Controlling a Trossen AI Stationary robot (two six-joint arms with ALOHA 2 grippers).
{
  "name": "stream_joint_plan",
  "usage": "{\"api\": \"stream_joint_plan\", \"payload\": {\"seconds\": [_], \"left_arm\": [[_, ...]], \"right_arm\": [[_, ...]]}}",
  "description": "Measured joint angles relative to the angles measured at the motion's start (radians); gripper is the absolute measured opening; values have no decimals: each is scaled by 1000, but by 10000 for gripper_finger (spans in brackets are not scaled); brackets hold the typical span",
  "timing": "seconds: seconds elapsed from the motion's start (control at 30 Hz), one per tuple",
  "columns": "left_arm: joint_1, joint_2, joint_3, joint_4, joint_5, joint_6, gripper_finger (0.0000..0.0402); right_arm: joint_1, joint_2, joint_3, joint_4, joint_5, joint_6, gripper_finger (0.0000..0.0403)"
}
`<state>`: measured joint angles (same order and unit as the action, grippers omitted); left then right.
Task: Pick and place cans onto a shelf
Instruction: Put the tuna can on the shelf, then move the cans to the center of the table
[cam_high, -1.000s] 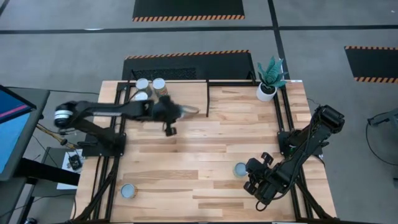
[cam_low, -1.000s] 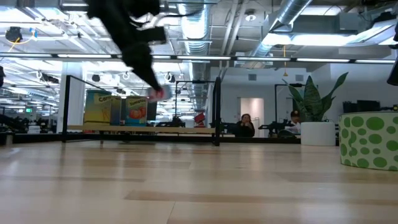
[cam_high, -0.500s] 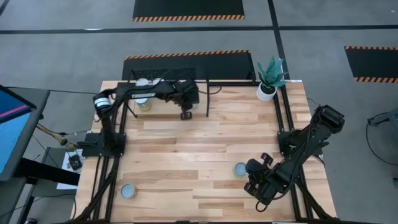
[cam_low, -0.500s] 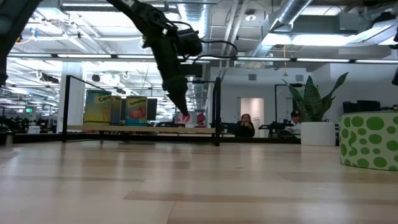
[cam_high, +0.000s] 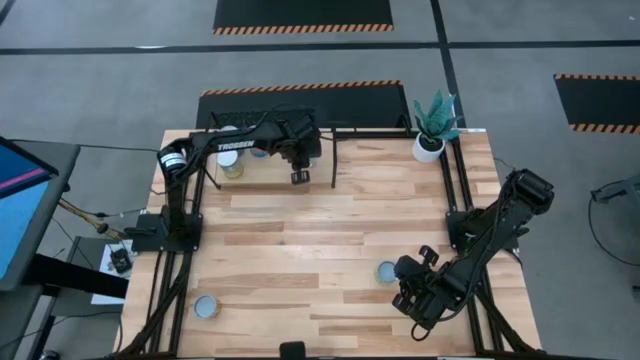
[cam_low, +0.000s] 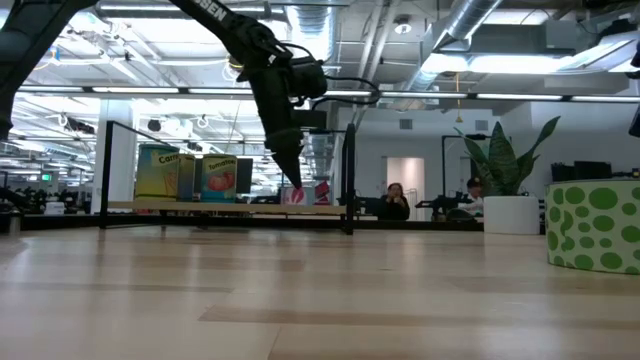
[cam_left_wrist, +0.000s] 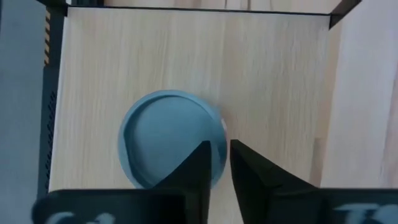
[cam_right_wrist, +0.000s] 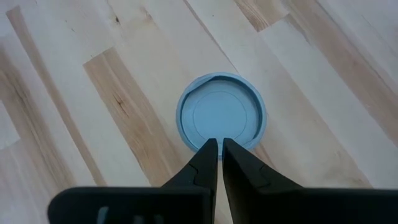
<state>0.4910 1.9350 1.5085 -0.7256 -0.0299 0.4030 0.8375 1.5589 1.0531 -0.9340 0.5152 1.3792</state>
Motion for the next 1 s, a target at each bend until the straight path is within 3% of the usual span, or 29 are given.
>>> {"api": "stream_joint_plan", "payload": {"seconds": [0.23, 0.33, 0.63, 0.87, 1.0], "left_arm": [[-2, -9, 1, 8, 0, -8, 88], [-23, -24, 34, -63, -1, -49, 95], [-210, -83, 166, -486, -5, -255, 98], [-415, -186, 45, -530, -1, -271, 98], [-536, -268, -89, -502, -24, -381, 98]], "right_arm": [[0, 0, 0, 3, 0, 0, 49], [0, 0, 0, 3, -1, 0, 49], [-6, 0, 0, 9, 5, -1, 49], [-37, 0, 0, 42, -6, -68, 49], [-42, 0, 0, 16, -123, -68, 49]]}}
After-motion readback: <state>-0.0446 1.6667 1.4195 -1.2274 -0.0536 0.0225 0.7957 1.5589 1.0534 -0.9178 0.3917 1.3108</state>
